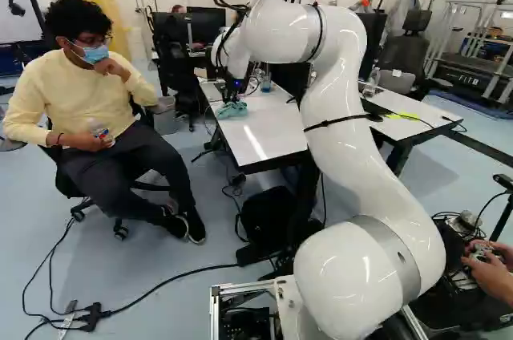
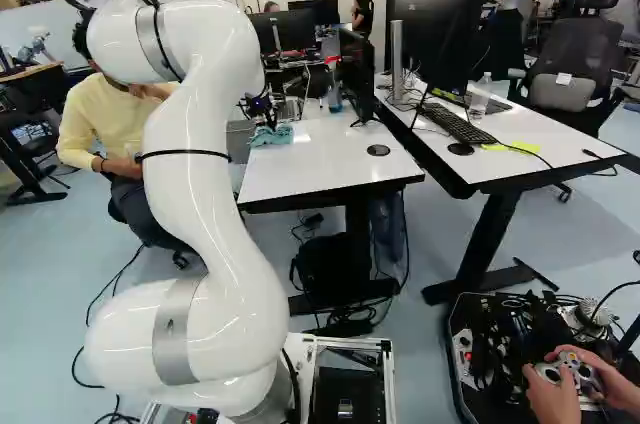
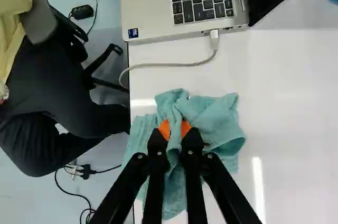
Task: Clean the table with the green towel
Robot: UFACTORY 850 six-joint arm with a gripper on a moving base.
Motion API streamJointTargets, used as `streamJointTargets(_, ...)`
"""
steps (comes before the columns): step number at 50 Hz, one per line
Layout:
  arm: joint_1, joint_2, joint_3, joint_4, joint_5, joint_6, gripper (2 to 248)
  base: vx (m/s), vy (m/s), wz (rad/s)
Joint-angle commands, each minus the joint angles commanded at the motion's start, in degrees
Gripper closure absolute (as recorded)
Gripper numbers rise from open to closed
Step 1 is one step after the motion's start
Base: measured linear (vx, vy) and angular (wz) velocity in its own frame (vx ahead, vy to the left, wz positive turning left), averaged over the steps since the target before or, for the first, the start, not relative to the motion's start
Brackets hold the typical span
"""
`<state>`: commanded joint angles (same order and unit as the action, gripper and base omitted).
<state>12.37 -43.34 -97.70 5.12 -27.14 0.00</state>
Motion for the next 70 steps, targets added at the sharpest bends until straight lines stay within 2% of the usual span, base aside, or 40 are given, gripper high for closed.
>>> streamJointTargets(16,-1.5,-3.4,-5.0,0.0,0.0,0.0,209,0.000,0.000,0.000)
streamJointTargets(25,-2.7,-3.5,-5.2,0.0,0.0,0.0,209,0.000,0.000,0.000)
streamJointTargets(53,-6.3,1.2,1.8,0.0,0.0,0.0,209,0.000,0.000,0.000)
streamJointTargets(70,-6.9,5.2,7.7,0.0,0.0,0.0,209,0.000,0.000,0.000)
